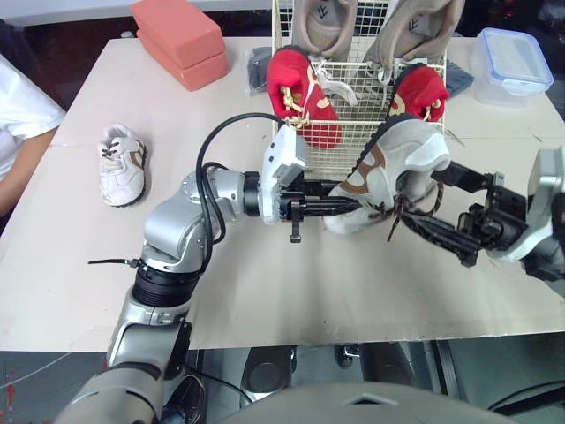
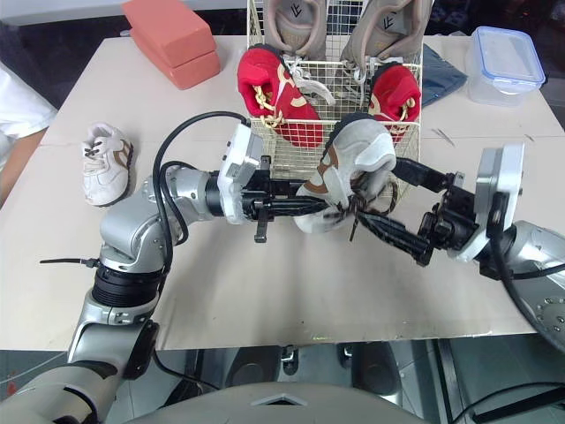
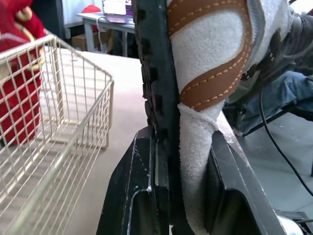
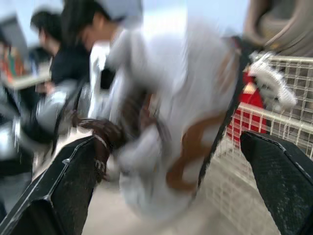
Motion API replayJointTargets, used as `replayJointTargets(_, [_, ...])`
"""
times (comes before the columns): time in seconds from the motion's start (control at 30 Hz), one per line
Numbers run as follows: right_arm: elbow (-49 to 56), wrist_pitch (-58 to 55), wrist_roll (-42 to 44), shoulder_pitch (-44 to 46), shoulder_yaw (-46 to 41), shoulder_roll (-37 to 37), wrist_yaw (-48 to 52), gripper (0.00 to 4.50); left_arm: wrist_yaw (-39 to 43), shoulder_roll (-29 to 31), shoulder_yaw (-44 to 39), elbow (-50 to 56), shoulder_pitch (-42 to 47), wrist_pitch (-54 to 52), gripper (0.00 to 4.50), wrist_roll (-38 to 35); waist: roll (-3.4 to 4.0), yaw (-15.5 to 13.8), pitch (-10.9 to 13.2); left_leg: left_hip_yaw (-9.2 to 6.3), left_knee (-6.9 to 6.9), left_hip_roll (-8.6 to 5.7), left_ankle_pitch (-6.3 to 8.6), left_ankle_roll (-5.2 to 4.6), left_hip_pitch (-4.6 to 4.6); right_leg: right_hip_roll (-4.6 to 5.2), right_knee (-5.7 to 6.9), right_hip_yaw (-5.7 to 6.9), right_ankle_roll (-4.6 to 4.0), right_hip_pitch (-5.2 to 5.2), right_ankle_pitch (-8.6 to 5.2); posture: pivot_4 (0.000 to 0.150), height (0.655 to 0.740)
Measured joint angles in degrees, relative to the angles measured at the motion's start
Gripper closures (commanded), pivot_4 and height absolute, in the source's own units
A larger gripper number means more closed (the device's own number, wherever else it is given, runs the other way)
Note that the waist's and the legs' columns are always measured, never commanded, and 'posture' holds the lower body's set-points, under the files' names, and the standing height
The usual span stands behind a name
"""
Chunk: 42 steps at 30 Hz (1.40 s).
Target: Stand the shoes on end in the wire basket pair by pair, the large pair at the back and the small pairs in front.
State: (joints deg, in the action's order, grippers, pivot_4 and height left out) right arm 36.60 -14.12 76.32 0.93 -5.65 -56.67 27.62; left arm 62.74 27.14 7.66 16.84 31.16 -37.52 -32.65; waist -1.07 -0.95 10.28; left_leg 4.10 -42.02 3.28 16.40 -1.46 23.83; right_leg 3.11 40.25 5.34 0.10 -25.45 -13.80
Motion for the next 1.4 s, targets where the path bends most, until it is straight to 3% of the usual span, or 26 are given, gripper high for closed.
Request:
replayJointTargets(0.07, [1.15,-2.62,1.03,1.24,-0.19,1.47,-1.95,1.47,0.01,0.06,0.38,-0.22,-0.02,0.68,4.0,0.16,0.0,-0.15,0.0,-0.03,0.03,0.0,0.02,-0.03,0.03,-0.01,-0.06,0.04,0.0,0.0,0.0,0.15,0.686])
replayJointTargets(0.1, [1.07,-3.12,0.99,1.25,-0.57,1.57,-2.18,1.63,0.02,0.17,0.37,-0.27,-0.02,0.79,4.0,0.17,0.0,-0.21,0.0,-0.04,0.03,0.0,0.02,-0.04,0.04,-0.01,-0.07,0.05,0.0,0.0,0.0,0.15,0.686])
replayJointTargets(0.13, [1.07,-3.93,0.67,1.27,-1.1,1.79,-2.32,2.2,0.03,0.24,0.4,-0.31,-0.02,0.83,4.0,0.2,0.0,-0.31,0.0,-0.03,0.04,-0.01,0.04,-0.07,0.05,0.0,-0.11,0.05,0.0,0.0,0.0,0.15,0.686])
replayJointTargets(0.3, [0.51,-7.32,-2.65,2.17,-2.64,4.44,-3.01,4.24,0.01,-0.01,0.41,-0.67,-0.02,0.82,4.0,0.14,0.0,-0.28,0.0,0.01,0.05,-0.01,0.16,-0.27,0.08,0.0,-0.22,0.02,0.0,0.01,0.02,0.15,0.686])
replayJointTargets(0.33, [0.47,-7.99,-3.21,2.26,-3.07,5.04,-3.06,4.46,-0.01,-0.08,0.4,-0.68,-0.02,0.82,4.0,0.09,0.0,-0.28,0.0,0.01,0.07,0.0,0.16,-0.27,0.08,0.0,-0.24,0.02,0.0,0.01,0.02,0.15,0.686])
replayJointTargets(0.47, [0.49,-9.7,-4.38,2.99,-3.63,6.84,-3.53,4.46,-0.24,-0.54,0.1,-1.39,-0.01,-0.08,4.0,-0.66,0.0,-0.21,0.0,0.01,0.09,-0.01,0.16,-0.27,0.07,-0.01,-0.25,0.02,0.0,0.01,0.02,0.15,0.686])
replayJointTargets(0.5, [0.5,-10.36,-4.52,3.23,-3.63,7.42,-4.0,4.5,-0.52,-0.68,-0.06,-1.75,-0.01,-0.94,2.99,-1.24,0.0,-0.18,0.0,0.0,0.1,-0.01,0.16,-0.28,0.07,-0.01,-0.25,0.03,0.0,0.01,0.01,0.15,0.686])
replayJointTargets(0.57, [0.65,-11.31,-4.61,3.89,-3.63,8.69,-5.05,4.5,-0.71,-1.16,-0.41,-1.98,0.04,-1.94,2.42,-2.24,0.0,-0.1,0.0,0.01,0.1,0.0,0.16,-0.28,0.07,-0.01,-0.24,0.02,0.01,0.01,0.01,0.15,0.686])
replayJointTargets(0.73, [3.62,-13.54,-3.19,4.47,-3.67,11.07,-8.45,4.5,-1.06,-1.23,-0.4,-1.97,0.11,-1.25,0.05,-2.74,0.0,-0.05,0.0,0.01,0.14,0.0,0.15,-0.26,0.07,-0.01,-0.26,0.02,0.0,0.0,0.02,0.15,0.686])
replayJointTargets(1.1, [5.15,-13.28,-0.4,5.76,-12.17,14.87,-22.55,4.5,-4.92,1.98,-2.89,-0.12,1.01,1.83,0.02,-0.6,0.0,-0.01,0.0,0.03,0.18,0.0,0.15,-0.25,0.06,-0.02,-0.27,0.0,0.0,0.0,0.02,0.15,0.686])
replayJointTargets(1.4, [1.1,-14.06,-8.11,7.72,-13.12,17.1,-30.88,4.5,-8.56,4.82,-5.83,5.32,1.6,-1.12,0.02,-3.31,0.01,0.03,0.0,0.06,0.25,-0.01,0.1,-0.16,0.05,-0.01,-0.29,-0.03,0.0,-0.02,0.02,0.15,0.686])
